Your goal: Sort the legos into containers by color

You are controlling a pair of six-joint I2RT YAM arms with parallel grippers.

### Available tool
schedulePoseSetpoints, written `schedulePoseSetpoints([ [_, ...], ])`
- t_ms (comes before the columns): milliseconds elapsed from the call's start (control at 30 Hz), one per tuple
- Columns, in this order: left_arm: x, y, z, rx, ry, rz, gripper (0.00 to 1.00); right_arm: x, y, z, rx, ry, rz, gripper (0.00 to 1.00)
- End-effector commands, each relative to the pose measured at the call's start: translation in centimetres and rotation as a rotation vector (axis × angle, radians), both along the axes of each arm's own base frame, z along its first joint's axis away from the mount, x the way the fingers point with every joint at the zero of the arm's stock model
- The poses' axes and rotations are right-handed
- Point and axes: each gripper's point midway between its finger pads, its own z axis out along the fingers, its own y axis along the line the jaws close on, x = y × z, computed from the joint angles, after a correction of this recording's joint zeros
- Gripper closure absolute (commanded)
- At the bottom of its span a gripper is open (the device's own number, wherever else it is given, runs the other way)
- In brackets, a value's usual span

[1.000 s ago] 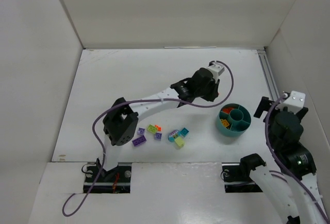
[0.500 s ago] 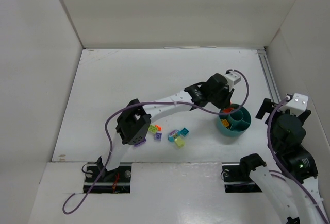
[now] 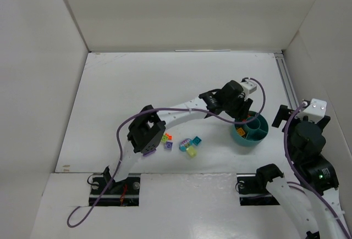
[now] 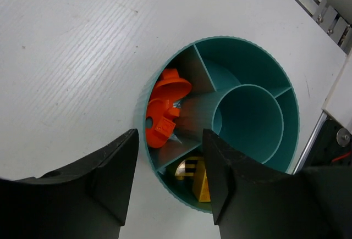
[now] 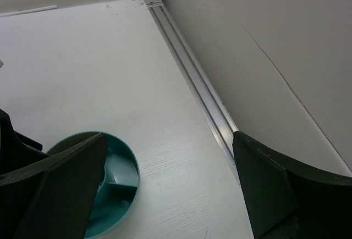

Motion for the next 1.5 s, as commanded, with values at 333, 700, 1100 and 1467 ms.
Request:
schedulePoseSetpoints([
  [333, 2.6, 4.3, 8.5, -0.126, -0.115, 0.127, 0.42, 0.4, 0.5, 0.8, -0.028, -0.013, 0.047, 0.0],
  [700, 1.9, 27.3, 5.5, -0.016, -0.071, 0.789, 0.0, 9.5, 12.6, -2.4, -0.279, 0.162, 0.732, 0.03],
  [1100, -0.5, 43.9, 2.8, -0.194, 0.103, 1.352, 0.0, 9.9, 36.1, -12.1, -0.495, 0.296, 1.333, 0.01],
  [1467, 0.6, 44.3, -1.3, -0.1, 0.214, 1.347, 0.0, 9.6, 42.0, -19.3, -0.47, 0.404, 1.478, 0.01],
])
